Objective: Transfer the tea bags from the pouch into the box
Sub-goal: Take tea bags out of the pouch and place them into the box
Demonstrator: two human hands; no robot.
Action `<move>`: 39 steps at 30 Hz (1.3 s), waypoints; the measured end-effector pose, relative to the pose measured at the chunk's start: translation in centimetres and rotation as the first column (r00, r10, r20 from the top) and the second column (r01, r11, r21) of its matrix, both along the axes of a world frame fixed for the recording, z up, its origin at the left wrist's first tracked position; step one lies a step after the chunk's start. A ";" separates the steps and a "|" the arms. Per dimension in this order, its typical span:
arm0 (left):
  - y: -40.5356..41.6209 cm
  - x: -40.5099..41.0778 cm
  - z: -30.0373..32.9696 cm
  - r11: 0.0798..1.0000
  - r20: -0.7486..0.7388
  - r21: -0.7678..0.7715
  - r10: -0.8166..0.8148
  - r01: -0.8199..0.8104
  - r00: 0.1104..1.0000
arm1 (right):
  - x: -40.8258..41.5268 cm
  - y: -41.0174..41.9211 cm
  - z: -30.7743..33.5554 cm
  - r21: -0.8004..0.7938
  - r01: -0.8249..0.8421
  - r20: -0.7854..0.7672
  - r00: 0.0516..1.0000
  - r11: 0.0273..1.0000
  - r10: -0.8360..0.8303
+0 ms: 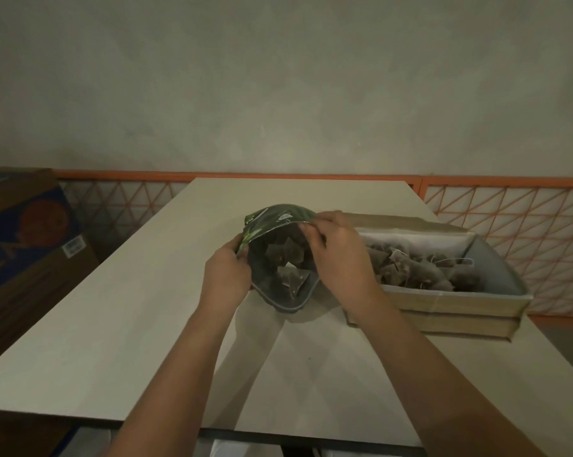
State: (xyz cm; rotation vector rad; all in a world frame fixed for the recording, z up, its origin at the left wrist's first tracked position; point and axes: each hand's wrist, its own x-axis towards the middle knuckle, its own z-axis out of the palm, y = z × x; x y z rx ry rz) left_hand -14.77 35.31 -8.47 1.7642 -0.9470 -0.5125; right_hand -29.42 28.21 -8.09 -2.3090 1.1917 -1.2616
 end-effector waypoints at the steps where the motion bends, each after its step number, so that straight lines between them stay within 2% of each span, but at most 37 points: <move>1: 0.0 -0.1 0.0 1.000 -0.028 0.006 -0.004 0.004 1.000 | 0.2 -0.1 0.2 0.068 -0.032 0.016 0.999 0.997 0.031; 3: -0.2 -0.1 -0.1 1.000 -0.139 -0.001 -0.010 0.010 0.990 | 0.7 -0.1 -0.1 0.181 -0.058 0.002 0.998 0.982 0.058; 5: -0.2 -0.3 -0.2 1.000 -0.226 -0.016 -0.022 0.019 0.974 | 1.2 0.0 -0.9 0.188 -0.066 -0.006 0.998 0.980 0.069; 8: -0.1 -0.6 -0.5 0.999 -0.165 -0.039 -0.043 0.037 0.985 | 1.7 0.6 -1.4 0.165 -0.132 0.175 0.979 0.977 0.103; 12: 0.4 -1.4 -0.4 0.985 0.022 -0.161 -0.059 0.062 0.998 | 1.6 1.5 -1.5 0.002 -0.132 0.315 0.941 0.991 0.125; 16: 1.0 -1.7 -1.0 0.929 0.001 -0.359 -0.095 0.089 0.995 | 0.9 2.3 -1.6 -0.221 -0.108 0.413 0.890 0.969 0.193; 19: 0.3 -1.4 -2.0 0.929 -0.058 -0.364 -0.092 0.065 0.994 | 1.3 1.5 -2.5 -0.156 -0.114 0.388 0.906 0.981 0.167; 22: 0.2 -1.8 -2.4 0.940 -0.037 -0.335 -0.075 0.058 0.997 | 1.2 1.1 -3.1 -0.083 -0.102 0.361 0.924 0.991 0.125; 28: 0.8 -1.9 -2.9 0.933 -0.015 -0.355 -0.073 0.063 0.997 | 0.9 1.9 -3.3 -0.112 -0.113 0.381 0.913 0.987 0.148; 30: 0.9 -1.8 -3.4 0.935 0.021 -0.344 -0.079 0.081 0.997 | 0.7 1.9 -3.7 -0.108 -0.106 0.342 0.930 0.988 0.137; 33: 1.0 -1.3 -4.0 0.968 0.058 -0.230 -0.085 0.096 0.995 | 0.7 1.6 -4.1 -0.060 -0.091 0.258 0.961 0.994 0.104; 36: 1.0 -0.4 -4.7 0.989 0.196 -0.115 -0.064 0.088 0.979 | 0.7 1.7 -3.9 -0.067 -0.082 0.251 0.963 0.994 0.097; 39: 1.7 0.1 -4.7 0.960 0.295 -0.260 -0.028 0.108 0.955 | 0.4 1.9 -3.4 -0.087 -0.102 0.287 0.950 0.991 0.124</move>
